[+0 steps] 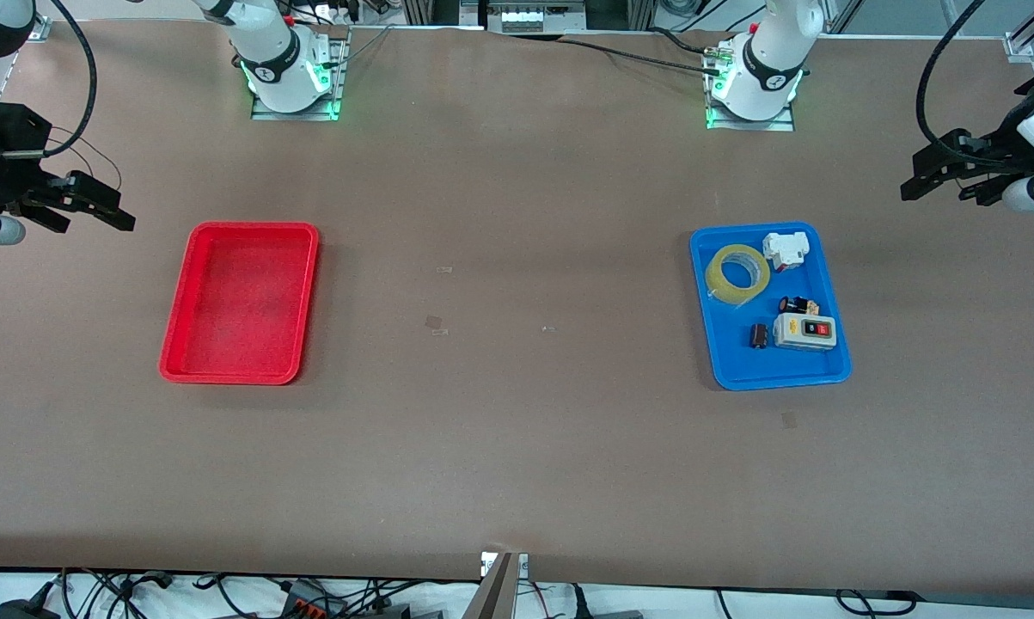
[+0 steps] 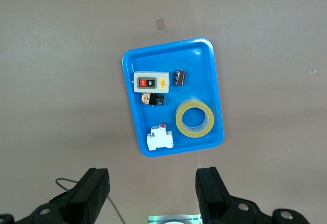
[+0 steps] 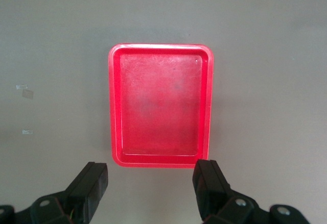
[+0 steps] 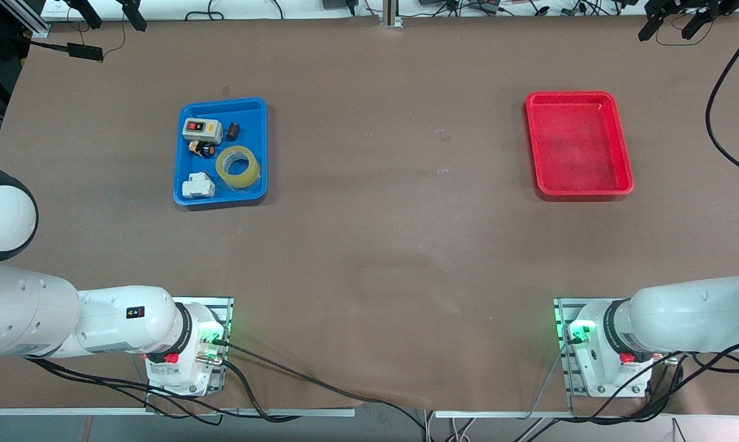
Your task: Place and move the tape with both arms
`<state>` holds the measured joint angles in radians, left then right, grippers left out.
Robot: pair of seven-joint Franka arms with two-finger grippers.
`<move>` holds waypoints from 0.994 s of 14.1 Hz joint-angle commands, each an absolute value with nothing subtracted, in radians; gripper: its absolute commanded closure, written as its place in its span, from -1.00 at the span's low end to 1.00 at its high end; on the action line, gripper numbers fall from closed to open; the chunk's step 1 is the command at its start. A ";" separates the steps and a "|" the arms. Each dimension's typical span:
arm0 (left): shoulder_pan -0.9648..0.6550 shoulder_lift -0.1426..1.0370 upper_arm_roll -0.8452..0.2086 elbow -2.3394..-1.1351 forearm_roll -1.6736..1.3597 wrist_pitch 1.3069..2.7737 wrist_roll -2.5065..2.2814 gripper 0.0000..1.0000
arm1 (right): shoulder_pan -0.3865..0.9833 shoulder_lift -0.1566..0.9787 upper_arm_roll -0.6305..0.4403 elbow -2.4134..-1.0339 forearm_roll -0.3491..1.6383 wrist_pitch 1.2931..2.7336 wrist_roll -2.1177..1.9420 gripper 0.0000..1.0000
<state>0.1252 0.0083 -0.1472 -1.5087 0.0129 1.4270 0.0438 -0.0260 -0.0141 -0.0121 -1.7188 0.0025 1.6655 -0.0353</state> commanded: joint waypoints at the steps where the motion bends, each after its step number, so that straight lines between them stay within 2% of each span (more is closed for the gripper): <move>1: 0.130 0.006 -0.153 -1.497 0.020 1.405 0.032 -1.00 | -0.034 -0.041 -0.002 -1.727 -0.002 1.646 -0.040 -0.99; 7: 0.138 0.015 -0.153 -1.515 0.015 1.414 0.034 -1.00 | -0.032 -0.038 -0.002 -1.724 -0.003 1.640 -0.037 -0.99; 9: 0.138 0.015 -0.153 -1.589 0.000 1.489 0.034 -1.00 | -0.034 -0.025 -0.002 -1.712 -0.002 1.641 -0.037 -0.99; 14: 0.140 0.012 -0.152 -1.901 -0.018 1.757 0.122 -1.00 | -0.034 -0.012 -0.003 -1.712 0.003 1.646 -0.037 -0.99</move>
<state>0.1300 0.0359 -0.1479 -1.7665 -0.0031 1.6519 0.0660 -0.0260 -0.0152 -0.0119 -1.7192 0.0024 1.6539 -0.0353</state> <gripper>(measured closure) 0.000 0.000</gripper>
